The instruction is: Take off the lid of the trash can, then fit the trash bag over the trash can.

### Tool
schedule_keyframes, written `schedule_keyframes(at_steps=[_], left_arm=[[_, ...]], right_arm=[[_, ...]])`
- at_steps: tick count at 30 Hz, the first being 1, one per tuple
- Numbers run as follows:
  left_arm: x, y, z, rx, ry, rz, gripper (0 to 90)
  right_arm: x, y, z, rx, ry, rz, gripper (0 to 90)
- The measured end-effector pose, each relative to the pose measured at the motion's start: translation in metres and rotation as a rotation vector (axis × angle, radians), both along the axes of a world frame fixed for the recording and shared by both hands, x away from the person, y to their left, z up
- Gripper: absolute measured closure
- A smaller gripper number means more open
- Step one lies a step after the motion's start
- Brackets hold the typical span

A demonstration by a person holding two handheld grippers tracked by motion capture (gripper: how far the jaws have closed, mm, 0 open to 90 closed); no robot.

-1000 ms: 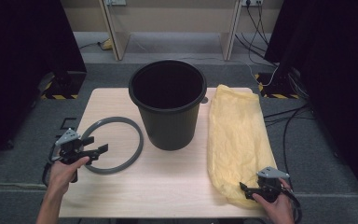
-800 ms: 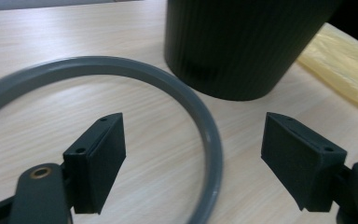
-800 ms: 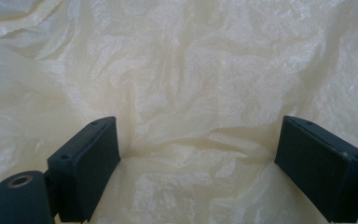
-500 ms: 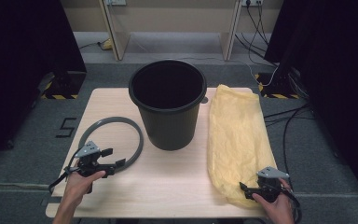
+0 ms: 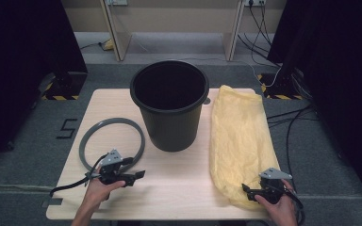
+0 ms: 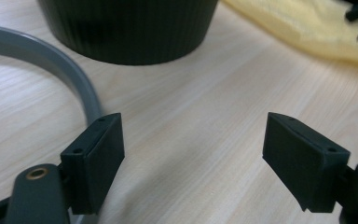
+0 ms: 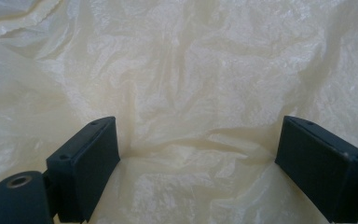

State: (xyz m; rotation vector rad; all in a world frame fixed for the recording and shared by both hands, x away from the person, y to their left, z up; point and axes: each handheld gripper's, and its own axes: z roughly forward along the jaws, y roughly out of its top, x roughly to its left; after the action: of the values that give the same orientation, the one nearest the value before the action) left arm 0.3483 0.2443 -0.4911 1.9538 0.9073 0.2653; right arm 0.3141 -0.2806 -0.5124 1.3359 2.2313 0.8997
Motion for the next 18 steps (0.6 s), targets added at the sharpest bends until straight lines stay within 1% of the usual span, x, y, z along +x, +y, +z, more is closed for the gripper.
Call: schedule_keyframes(at_steps=[1, 2, 3, 4, 5, 6, 7, 8, 10, 12, 14, 15, 18], left_arm=[[-0.002, -0.008, -0.001, 0.002, -0.002, -0.017, 20.4], [-0.002, -0.008, -0.001, 0.002, -0.002, -0.017, 20.4], [-0.002, -0.011, -0.002, -0.002, 0.012, -0.031, 20.4], [-0.003, -0.015, -0.004, 0.025, 0.002, -0.035, 20.1], [-0.003, -0.021, -0.007, 0.039, 0.004, -0.044, 20.1], [-0.003, -0.023, -0.008, 0.023, 0.017, -0.050, 20.1], [-0.002, -0.024, -0.011, 0.017, 0.025, -0.047, 20.1], [-0.002, -0.024, -0.011, 0.017, 0.025, -0.047, 20.1], [-0.002, -0.026, -0.015, 0.034, 0.034, -0.050, 20.1], [-0.002, -0.027, -0.017, 0.040, 0.036, -0.048, 20.1], [-0.002, -0.027, -0.016, 0.034, 0.036, -0.048, 20.1], [-0.002, -0.027, -0.015, 0.025, 0.036, -0.049, 20.1], [-0.001, -0.025, -0.012, 0.016, 0.037, -0.044, 20.1]], right_arm=[[0.000, 0.000, 0.000, 0.001, 0.000, -0.001, 13.6], [0.000, 0.000, 0.000, 0.001, 0.000, -0.001, 13.6], [0.000, 0.000, 0.000, 0.000, -0.002, 0.001, 13.6], [0.000, 0.000, 0.000, 0.000, 0.001, -0.001, 13.5], [0.000, 0.000, 0.000, 0.000, 0.004, -0.002, 13.5], [0.000, 0.000, 0.000, 0.000, 0.001, -0.001, 13.5], [0.000, 0.000, 0.000, 0.000, 0.000, -0.002, 13.5], [0.000, 0.000, 0.000, 0.000, 0.000, -0.002, 13.5], [0.000, 0.000, 0.000, 0.000, 0.000, -0.002, 13.5], [0.000, 0.000, 0.000, 0.001, 0.002, -0.003, 13.5], [0.000, 0.000, 0.000, 0.000, 0.000, -0.001, 13.5], [0.000, 0.000, 0.000, 0.001, 0.002, -0.003, 13.5], [0.001, 0.000, 0.001, -0.004, 0.010, 0.005, 14.6]])
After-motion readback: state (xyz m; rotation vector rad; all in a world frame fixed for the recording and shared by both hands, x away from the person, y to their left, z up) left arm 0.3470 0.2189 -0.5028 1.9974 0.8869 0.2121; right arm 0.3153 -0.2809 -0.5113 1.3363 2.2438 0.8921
